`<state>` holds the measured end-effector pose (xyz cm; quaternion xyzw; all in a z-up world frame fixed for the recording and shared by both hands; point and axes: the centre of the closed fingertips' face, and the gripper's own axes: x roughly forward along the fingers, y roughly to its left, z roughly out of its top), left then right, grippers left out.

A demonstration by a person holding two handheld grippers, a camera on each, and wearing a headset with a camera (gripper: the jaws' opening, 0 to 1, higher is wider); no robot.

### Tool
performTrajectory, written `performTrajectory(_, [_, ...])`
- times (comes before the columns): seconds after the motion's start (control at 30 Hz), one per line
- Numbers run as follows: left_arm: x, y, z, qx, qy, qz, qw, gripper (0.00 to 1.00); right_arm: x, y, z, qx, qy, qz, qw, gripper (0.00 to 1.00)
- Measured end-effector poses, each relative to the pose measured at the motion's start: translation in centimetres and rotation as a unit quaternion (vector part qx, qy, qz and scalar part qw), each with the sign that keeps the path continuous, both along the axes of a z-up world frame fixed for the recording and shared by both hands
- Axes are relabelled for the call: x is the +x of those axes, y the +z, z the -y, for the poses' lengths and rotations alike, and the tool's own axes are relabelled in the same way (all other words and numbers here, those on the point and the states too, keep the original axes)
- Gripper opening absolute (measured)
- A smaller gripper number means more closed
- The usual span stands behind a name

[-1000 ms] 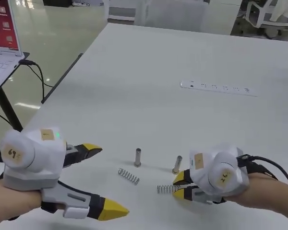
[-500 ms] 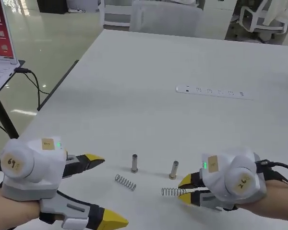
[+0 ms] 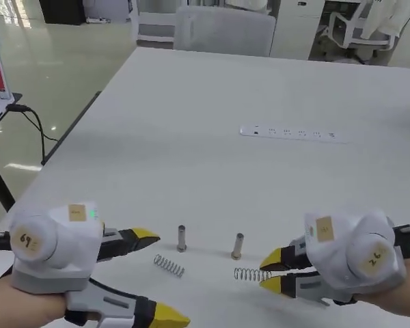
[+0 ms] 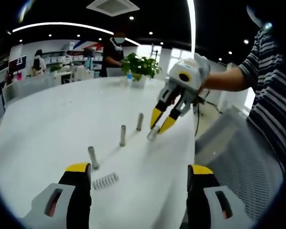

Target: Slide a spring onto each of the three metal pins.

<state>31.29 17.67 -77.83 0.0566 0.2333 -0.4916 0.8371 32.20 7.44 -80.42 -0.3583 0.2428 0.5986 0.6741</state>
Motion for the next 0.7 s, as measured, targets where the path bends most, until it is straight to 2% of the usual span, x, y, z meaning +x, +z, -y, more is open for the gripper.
performTrajectory(0.1, [0.1, 0.3, 0.3, -0.002, -0.003, 0.005, 1.0000, 0.80, -0.4, 0.4, 0.0, 0.003, -0.002, -0.003, 1.0000, 0.08])
performTrajectory(0.17, [0.0, 0.6, 0.7, -0.008, -0.010, 0.008, 0.9999, 0.77, -0.6, 0.4, 0.0, 0.002, 0.000, -0.003, 1.0000, 0.08])
performTrajectory(0.27, [-0.2, 0.5, 1.4, -0.007, -0.028, 0.002, 0.9996, 0.69, -0.7, 0.6, -0.2, 0.001, 0.003, 0.001, 1.0000, 0.08])
performTrajectory(0.4, [0.0, 0.4, 2.4, -0.006, -0.043, 0.005, 0.9990, 0.61, -1.0, 0.9, -0.6, 0.005, 0.002, 0.000, 1.0000, 0.08])
performTrajectory(0.63, [-0.2, 0.2, 5.4, -0.014, -0.080, 0.006, 0.9967, 0.51, -1.4, 1.3, -0.7, 0.008, 0.005, 0.001, 1.0000, 0.08])
performTrajectory(0.7, [-0.4, -0.1, 6.1, -0.005, -0.092, 0.011, 0.9957, 0.49, -1.3, 1.4, -0.6, 0.010, 0.001, 0.000, 1.0000, 0.08])
